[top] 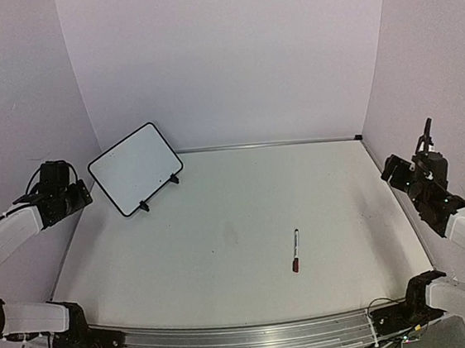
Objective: Write a sentence on the whiteboard
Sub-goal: Move the whiteboard to the center of the board.
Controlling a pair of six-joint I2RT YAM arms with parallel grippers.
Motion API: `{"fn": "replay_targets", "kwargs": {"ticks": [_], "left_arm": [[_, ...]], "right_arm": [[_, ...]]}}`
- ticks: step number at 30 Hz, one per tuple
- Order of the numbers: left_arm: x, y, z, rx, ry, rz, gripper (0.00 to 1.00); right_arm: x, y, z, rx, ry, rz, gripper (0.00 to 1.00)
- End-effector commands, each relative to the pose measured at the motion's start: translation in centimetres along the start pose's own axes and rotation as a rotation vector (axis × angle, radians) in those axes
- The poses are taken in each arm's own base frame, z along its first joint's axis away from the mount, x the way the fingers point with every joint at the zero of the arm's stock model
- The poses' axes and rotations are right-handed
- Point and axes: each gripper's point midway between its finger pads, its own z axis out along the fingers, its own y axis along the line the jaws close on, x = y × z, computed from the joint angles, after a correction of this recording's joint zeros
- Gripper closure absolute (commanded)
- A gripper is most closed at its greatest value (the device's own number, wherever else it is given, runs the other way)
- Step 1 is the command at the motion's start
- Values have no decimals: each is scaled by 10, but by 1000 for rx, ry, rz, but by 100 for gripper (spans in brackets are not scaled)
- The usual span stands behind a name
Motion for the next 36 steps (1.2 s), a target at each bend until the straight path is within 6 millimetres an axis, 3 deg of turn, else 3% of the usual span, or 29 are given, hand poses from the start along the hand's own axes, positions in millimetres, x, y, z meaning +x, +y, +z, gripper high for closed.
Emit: {"fn": "replay_targets", "kwargs": {"ticks": [1, 4, 8, 19, 24, 32, 36], "left_arm": [[-8, -11, -16, 53, 62, -22, 0], [-7, -29, -25, 62, 88, 12, 1], [-2, -78, -42, 84, 73, 97, 0], [68, -188, -19, 194, 231, 90, 1], [85, -200, 5, 142, 252, 89, 10], [105, -198, 45, 112, 313, 53, 30], [118, -206, 56, 130, 352, 59, 32]], "right_arm": [[6, 12, 0, -61, 55, 6, 2], [14, 23, 2, -118, 97, 1, 2], [23, 38, 4, -193, 152, 11, 2], [38, 56, 11, -259, 254, 19, 2], [41, 59, 14, -268, 271, 24, 2], [45, 62, 14, -285, 292, 30, 2], [46, 63, 14, -291, 296, 33, 2]]}}
